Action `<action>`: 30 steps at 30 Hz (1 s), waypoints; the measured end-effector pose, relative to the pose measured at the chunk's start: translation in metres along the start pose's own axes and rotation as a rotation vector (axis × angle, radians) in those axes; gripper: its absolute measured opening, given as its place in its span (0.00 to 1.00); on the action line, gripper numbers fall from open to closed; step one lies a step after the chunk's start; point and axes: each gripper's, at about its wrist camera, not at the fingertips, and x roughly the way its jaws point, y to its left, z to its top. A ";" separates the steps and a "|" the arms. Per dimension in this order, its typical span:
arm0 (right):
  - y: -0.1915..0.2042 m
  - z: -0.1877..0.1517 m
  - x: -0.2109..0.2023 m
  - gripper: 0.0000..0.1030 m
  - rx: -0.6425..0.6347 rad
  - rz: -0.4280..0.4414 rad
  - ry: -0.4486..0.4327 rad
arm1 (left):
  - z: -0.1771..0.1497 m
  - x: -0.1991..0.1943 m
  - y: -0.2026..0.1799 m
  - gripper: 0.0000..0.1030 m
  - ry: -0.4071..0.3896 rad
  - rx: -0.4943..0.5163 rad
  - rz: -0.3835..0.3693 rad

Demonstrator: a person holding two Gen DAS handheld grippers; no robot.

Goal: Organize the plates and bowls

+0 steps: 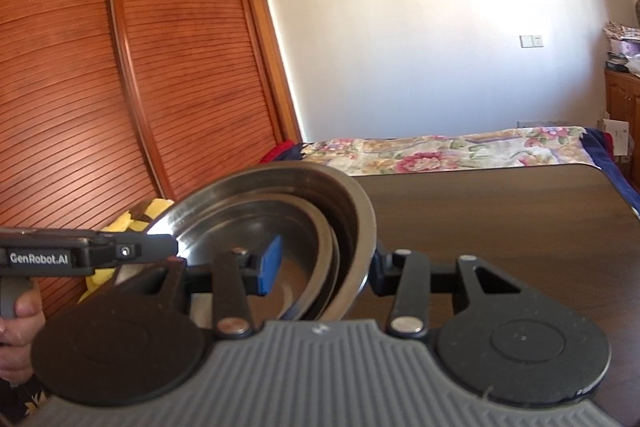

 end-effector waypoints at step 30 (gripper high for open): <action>0.040 -0.009 0.043 0.45 -0.027 0.085 0.139 | -0.014 0.003 0.048 0.37 0.048 -0.094 0.109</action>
